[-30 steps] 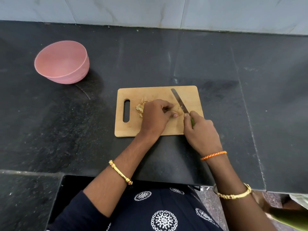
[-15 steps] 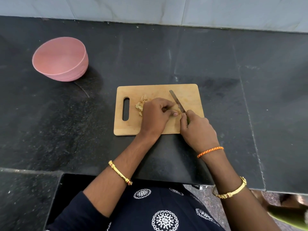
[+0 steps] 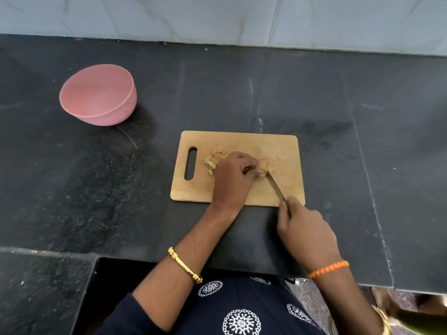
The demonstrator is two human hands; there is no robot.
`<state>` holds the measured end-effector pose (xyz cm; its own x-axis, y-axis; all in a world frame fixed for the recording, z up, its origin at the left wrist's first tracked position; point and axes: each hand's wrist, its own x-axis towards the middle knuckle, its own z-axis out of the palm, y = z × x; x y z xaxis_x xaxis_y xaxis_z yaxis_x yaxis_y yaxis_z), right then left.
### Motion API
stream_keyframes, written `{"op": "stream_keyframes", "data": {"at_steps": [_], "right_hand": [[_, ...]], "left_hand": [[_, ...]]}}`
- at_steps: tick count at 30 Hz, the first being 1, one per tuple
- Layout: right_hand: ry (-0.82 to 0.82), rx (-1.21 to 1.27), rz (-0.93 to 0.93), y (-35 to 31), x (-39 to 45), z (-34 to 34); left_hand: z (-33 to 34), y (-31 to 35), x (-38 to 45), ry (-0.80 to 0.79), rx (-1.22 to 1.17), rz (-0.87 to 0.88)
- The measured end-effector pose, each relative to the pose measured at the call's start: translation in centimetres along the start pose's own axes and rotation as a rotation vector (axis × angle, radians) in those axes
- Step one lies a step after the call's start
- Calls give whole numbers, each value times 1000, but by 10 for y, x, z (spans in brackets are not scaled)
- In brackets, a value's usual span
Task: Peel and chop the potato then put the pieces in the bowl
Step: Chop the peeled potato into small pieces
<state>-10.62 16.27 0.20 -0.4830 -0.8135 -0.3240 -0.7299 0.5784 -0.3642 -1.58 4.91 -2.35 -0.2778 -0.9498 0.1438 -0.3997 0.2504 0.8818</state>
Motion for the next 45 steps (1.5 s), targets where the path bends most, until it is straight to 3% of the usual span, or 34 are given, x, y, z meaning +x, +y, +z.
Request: {"op": "stream_keyframes", "data": {"at_steps": [7, 13, 27, 33, 45], "right_hand": [[194, 238, -21, -5, -9, -5], [153, 169, -49, -23, 30, 9], [148, 102, -73, -21, 36, 8], [42, 73, -102, -18, 39, 1], [28, 6, -32, -4, 4, 3]], "left_hand": [[-3, -1, 3, -57, 2, 3], [-5, -2, 4, -69, 31, 25], [-5, -4, 4, -39, 41, 43], [-4, -4, 1, -12, 17, 36], [0, -4, -6, 8, 14, 39]]}}
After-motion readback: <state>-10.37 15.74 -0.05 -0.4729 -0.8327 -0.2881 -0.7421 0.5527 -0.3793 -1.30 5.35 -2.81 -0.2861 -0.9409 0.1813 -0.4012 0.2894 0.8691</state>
